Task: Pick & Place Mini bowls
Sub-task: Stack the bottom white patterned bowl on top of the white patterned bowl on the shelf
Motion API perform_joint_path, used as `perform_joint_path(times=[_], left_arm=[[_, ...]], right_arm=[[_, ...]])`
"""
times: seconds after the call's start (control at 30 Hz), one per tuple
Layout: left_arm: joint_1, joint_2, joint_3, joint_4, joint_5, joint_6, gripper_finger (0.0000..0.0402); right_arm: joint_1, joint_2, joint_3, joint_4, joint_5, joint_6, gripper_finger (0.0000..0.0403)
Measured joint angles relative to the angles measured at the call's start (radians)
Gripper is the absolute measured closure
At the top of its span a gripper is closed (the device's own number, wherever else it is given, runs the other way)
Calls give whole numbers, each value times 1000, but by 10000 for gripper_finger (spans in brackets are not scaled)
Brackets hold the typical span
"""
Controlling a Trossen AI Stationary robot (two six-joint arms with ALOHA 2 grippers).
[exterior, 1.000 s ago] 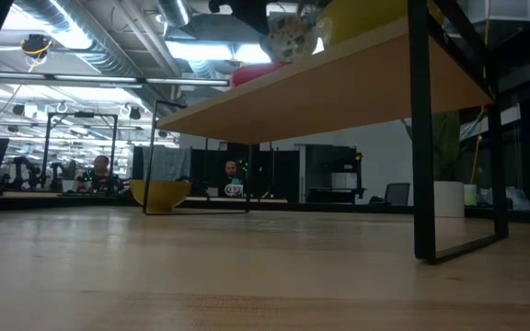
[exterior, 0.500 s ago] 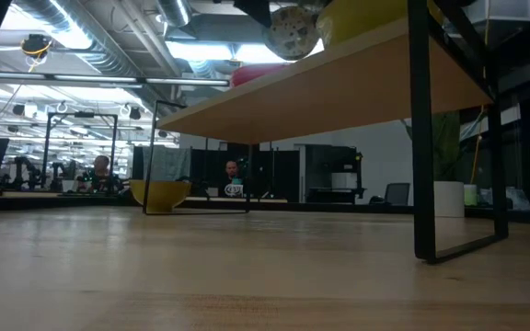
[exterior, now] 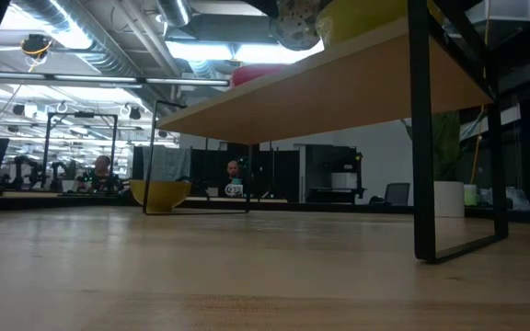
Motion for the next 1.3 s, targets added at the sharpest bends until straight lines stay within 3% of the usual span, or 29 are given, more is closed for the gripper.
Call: perform_joint_path(times=[0.2,0.73,1.03,1.3], left_arm=[[-2,0,0,0,1,0,400],[-2,0,0,0,5,0,400],[-4,2,-1,-1,16,13,389],[-4,2,-1,-4,95,69,357]], right_arm=[[-1,0,0,1,-23,2,165],[-1,0,0,5,-44,26,325],[-2,-1,1,7,-30,26,361],[-3,-2,1,0,-25,18,387]])
